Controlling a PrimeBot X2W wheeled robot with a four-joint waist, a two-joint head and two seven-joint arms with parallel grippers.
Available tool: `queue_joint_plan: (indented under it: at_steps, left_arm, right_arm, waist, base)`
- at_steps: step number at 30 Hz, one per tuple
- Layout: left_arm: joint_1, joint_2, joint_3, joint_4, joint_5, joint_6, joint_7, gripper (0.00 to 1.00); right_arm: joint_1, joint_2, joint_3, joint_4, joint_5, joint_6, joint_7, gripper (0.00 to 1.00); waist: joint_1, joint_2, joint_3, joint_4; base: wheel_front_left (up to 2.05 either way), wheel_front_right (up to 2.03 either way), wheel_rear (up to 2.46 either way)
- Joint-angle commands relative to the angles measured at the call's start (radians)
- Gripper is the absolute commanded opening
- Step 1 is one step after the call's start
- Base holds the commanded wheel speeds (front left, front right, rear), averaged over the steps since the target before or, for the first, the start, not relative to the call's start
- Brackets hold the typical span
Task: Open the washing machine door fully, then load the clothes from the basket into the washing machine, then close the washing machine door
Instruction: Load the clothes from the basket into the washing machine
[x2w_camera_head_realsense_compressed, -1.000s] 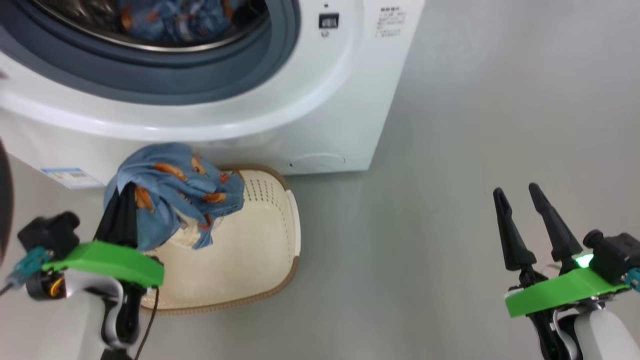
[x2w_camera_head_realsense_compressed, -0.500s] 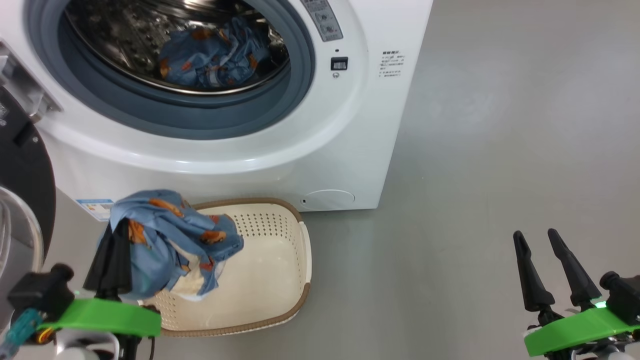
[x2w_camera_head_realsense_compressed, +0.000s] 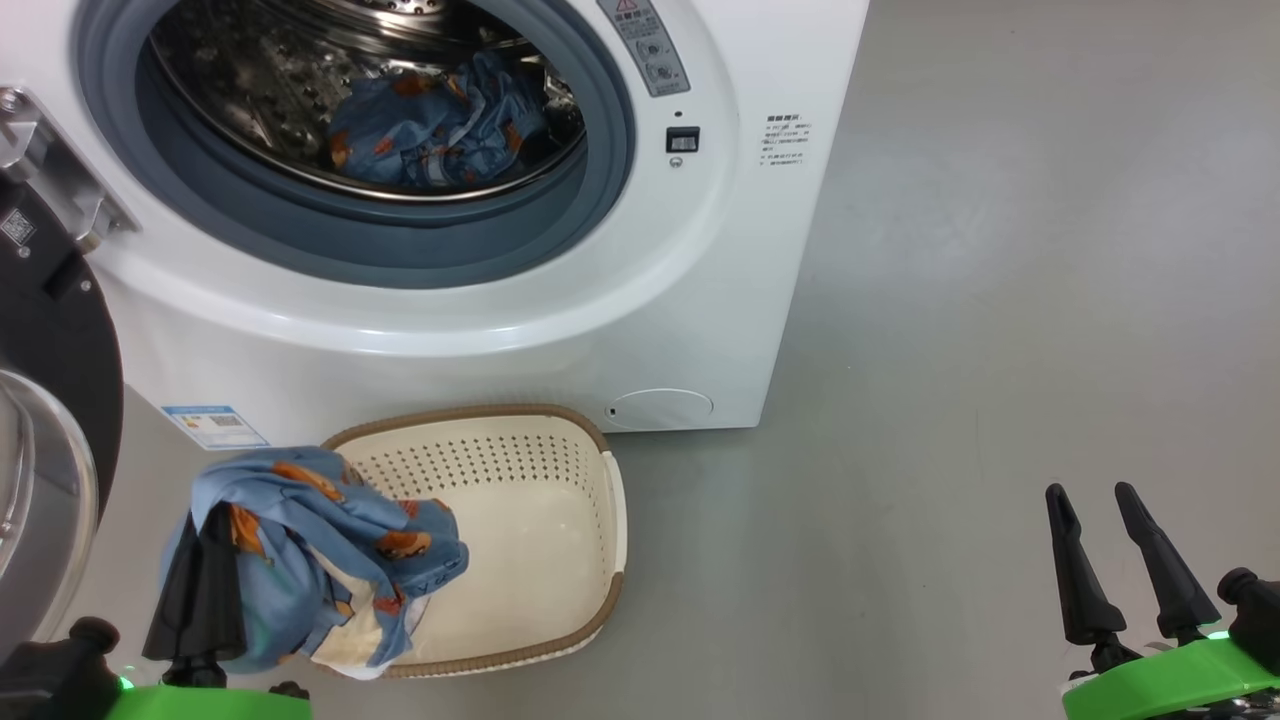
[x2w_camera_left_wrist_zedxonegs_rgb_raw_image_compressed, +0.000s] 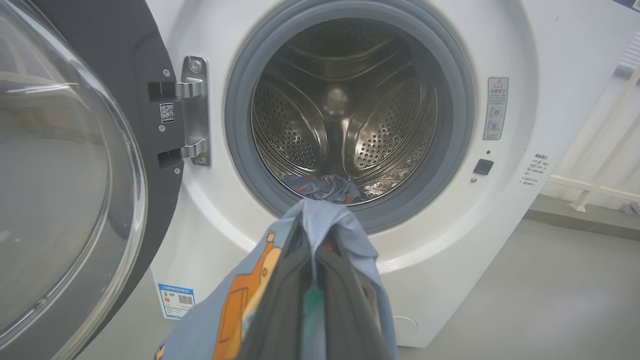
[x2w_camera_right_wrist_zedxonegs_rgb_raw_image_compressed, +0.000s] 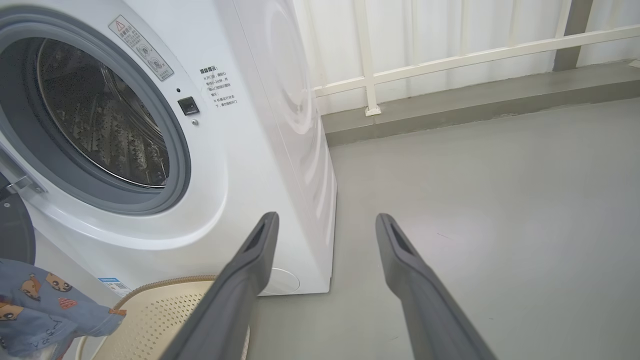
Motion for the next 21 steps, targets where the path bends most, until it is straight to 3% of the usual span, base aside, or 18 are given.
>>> queue_joint_plan:
  at_steps: [1, 11, 21]
  left_arm:
    - [-0.009, 0.005, 0.044, -0.038, -0.002, -0.002, -0.006, 0.0]
    - [-0.054, -0.01, 0.04, -0.034, -0.039, -0.002, -0.006, 0.0]
    - [-0.312, 0.036, 0.021, -0.003, -0.041, -0.002, -0.006, 0.0]
  right_arm:
    - [-0.001, -0.013, 0.017, -0.028, 0.002, 0.002, -0.005, 1.0]
    - [-0.019, -0.009, 0.016, -0.038, -0.001, 0.002, -0.005, 1.0]
    - [-0.071, 0.012, 0.022, -0.045, -0.003, 0.002, -0.005, 1.0]
  waist:
    - [0.0, 0.0, 0.005, 0.003]
    - [0.0, 0.0, 0.047, 0.003]
    - [0.0, 0.0, 0.139, -0.016]
  base:
    - [0.0, 0.0, 0.0]
    - [0.0, 0.0, 0.0]
    - [0.0, 0.0, 0.0]
